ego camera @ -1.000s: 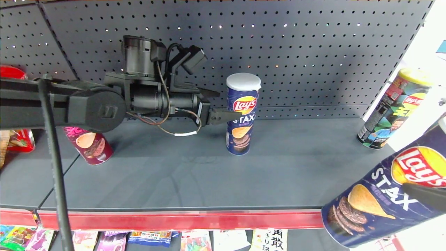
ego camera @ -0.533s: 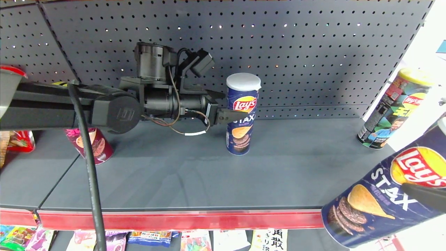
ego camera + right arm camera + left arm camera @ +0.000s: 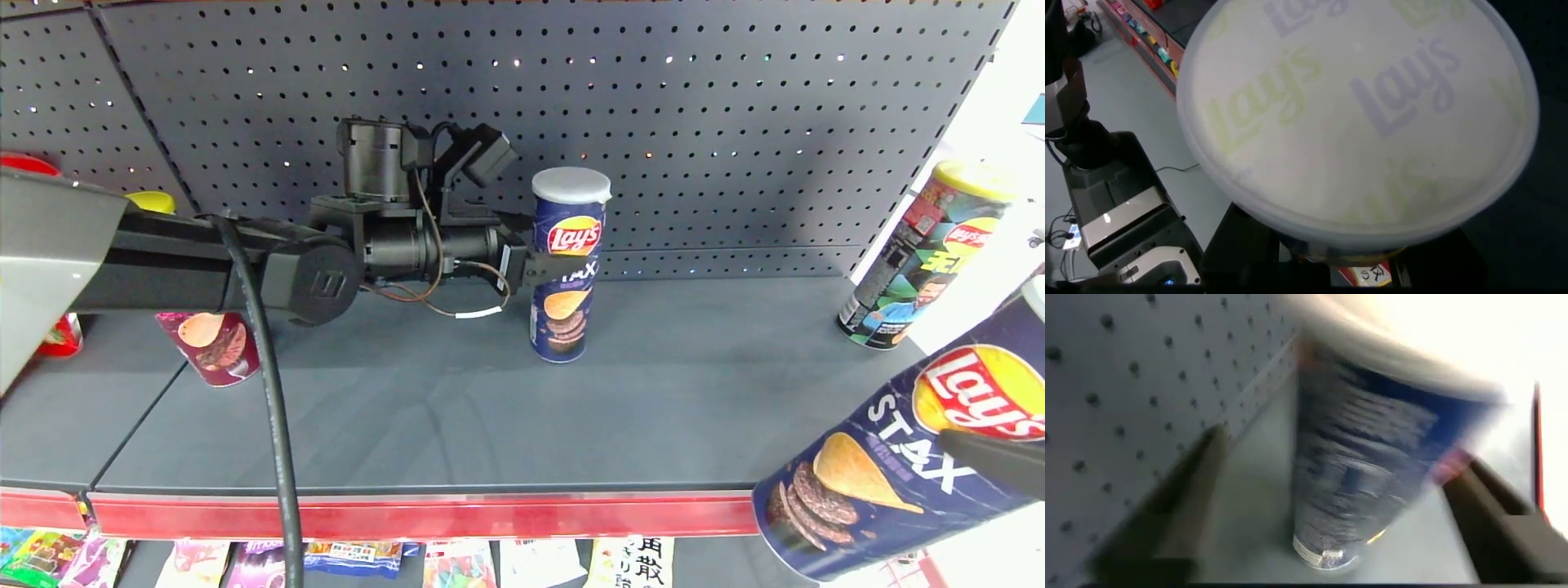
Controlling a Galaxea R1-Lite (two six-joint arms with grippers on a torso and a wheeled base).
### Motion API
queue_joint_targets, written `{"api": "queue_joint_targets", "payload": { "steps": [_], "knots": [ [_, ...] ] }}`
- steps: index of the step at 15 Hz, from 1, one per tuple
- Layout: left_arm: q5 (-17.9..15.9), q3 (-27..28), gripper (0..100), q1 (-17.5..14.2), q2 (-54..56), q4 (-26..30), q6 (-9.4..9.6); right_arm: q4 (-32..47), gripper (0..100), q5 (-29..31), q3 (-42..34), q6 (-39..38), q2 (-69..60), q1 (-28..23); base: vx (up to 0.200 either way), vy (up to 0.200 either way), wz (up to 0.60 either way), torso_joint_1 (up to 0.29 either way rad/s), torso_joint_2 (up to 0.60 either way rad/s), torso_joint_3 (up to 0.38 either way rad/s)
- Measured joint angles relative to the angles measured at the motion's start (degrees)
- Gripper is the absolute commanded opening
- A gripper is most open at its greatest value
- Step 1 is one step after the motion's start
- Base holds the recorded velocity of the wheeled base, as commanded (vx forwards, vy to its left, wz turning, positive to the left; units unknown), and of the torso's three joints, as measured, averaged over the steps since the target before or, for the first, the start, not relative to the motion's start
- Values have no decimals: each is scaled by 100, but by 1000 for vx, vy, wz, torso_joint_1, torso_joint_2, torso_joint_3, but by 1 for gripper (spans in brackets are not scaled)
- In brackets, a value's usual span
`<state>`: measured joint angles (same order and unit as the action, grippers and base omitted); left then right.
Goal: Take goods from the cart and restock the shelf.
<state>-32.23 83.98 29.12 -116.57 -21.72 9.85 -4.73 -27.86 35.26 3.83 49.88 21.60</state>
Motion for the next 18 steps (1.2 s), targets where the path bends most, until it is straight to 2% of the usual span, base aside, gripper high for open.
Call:
{"api": "queue_joint_targets", "payload": {
  "steps": [3, 8, 15, 18],
  "knots": [
    [-4, -38, 0, 43, -72, -15, -115, 2, 0, -2, -6, -4, 2, 0, 0, 0, 0, 0, 0, 0],
    [-219, -184, 0, 83, -24, -6, -127, 0, 0, -4, -4, -6, 33, 0, 0, 0, 0, 0, 0, 0],
    [-1054, -1246, 0, 69, 874, 273, -154, 0, 0, -13, 24, -41, 105, 9, 0, 0, 0, 0, 0, 0],
    [-1208, -1670, 0, 127, 1274, 389, -140, 0, 0, -28, 27, -39, 149, 11, 0, 0, 0, 0, 0, 0]
  ]
}}
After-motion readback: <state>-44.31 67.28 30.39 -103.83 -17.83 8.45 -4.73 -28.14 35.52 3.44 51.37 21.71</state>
